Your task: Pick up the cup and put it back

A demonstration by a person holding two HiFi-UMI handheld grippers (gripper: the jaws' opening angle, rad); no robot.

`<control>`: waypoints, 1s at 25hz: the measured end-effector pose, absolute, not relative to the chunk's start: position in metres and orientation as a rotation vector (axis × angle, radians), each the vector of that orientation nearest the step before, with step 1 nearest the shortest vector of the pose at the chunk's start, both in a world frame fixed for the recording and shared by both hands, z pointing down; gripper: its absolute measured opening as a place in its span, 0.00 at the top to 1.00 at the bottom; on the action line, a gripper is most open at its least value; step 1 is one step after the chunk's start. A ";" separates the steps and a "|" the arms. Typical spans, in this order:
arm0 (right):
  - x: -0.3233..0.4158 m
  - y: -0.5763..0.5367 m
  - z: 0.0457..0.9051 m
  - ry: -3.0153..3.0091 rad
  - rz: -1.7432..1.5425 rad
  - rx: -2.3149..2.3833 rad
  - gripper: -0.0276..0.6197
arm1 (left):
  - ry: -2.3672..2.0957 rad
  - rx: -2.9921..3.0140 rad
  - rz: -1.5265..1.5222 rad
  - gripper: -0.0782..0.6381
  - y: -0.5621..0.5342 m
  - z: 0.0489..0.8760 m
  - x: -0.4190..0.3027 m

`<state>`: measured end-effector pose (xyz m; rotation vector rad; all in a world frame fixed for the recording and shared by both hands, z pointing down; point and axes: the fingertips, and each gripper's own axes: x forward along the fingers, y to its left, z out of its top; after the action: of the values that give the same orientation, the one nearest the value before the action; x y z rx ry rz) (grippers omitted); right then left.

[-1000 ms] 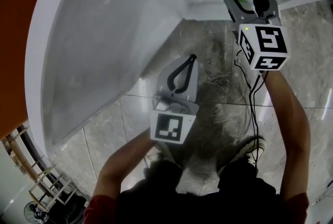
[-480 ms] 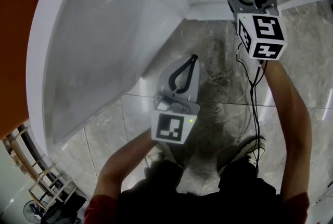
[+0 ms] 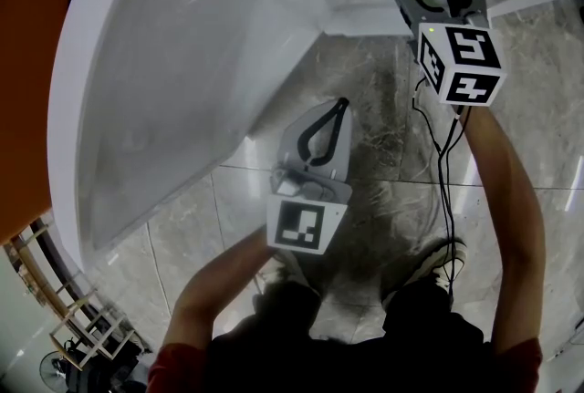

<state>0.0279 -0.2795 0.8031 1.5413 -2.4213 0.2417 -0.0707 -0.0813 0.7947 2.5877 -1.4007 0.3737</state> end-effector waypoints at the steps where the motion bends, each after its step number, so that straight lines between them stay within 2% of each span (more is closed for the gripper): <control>1: 0.029 -0.278 0.803 -2.420 0.243 1.542 0.45 | -1.402 2.586 0.371 0.89 -0.081 0.794 -0.071; 16: 0.042 -0.225 0.821 -2.393 0.286 1.486 0.45 | -1.427 2.595 0.345 0.89 -0.076 0.782 -0.072; 25: 0.036 -0.168 0.830 -2.443 0.447 1.351 0.46 | -1.435 2.634 0.345 0.89 -0.070 0.771 -0.071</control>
<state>0.0356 -0.1680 0.8300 1.3506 -2.4431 0.4472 -0.0714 -0.0698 0.7709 2.6339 -1.4352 0.3446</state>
